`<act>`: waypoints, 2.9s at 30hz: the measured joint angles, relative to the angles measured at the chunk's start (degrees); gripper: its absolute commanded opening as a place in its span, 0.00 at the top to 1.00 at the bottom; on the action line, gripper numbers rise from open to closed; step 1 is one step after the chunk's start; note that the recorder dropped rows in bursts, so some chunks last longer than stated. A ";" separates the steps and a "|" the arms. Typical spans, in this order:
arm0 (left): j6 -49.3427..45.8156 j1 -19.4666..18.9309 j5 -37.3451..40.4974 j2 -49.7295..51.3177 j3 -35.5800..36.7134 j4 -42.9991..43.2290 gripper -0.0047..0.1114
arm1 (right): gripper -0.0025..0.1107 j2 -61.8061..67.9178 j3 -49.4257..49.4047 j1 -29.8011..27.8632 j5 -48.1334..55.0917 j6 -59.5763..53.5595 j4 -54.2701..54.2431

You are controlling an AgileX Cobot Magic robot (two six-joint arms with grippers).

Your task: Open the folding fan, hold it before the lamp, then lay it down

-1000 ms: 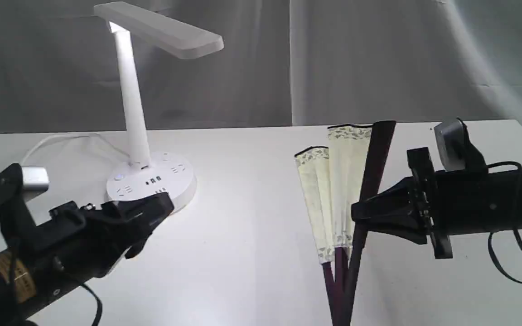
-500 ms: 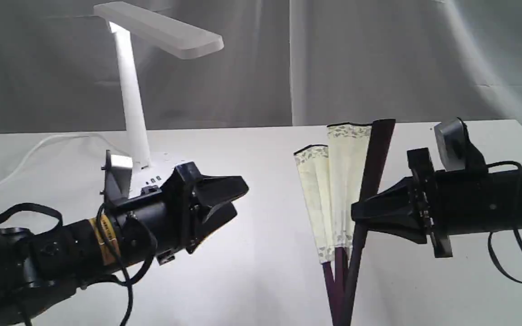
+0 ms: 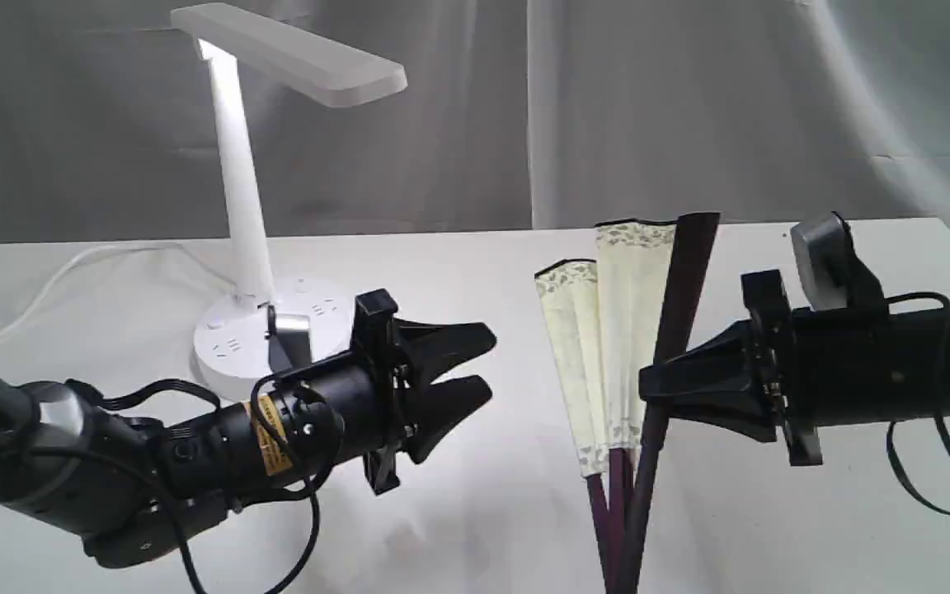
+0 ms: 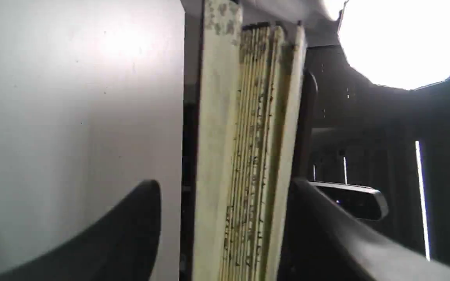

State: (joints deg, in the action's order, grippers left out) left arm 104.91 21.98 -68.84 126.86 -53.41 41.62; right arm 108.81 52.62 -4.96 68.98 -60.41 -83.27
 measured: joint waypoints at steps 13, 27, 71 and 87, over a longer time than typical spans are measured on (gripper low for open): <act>3.72 0.00 -0.24 4.60 -9.47 1.90 0.53 | 0.98 0.00 0.00 4.82 0.00 -1.56 -2.54; 4.05 0.00 -0.56 4.60 -10.30 3.28 0.69 | 0.98 0.00 0.00 7.63 0.03 -4.01 -5.99; 9.72 0.00 -0.93 3.39 -10.56 7.70 0.96 | 0.80 0.00 0.45 7.63 -9.41 -5.01 -15.40; 6.78 0.00 -0.20 3.26 -10.56 6.59 0.96 | 0.98 0.00 0.45 7.36 -11.98 -5.85 -17.03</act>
State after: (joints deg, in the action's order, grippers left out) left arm 111.69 21.98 -69.03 130.12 -63.97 48.21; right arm 108.81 53.07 2.40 57.00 -66.26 -100.30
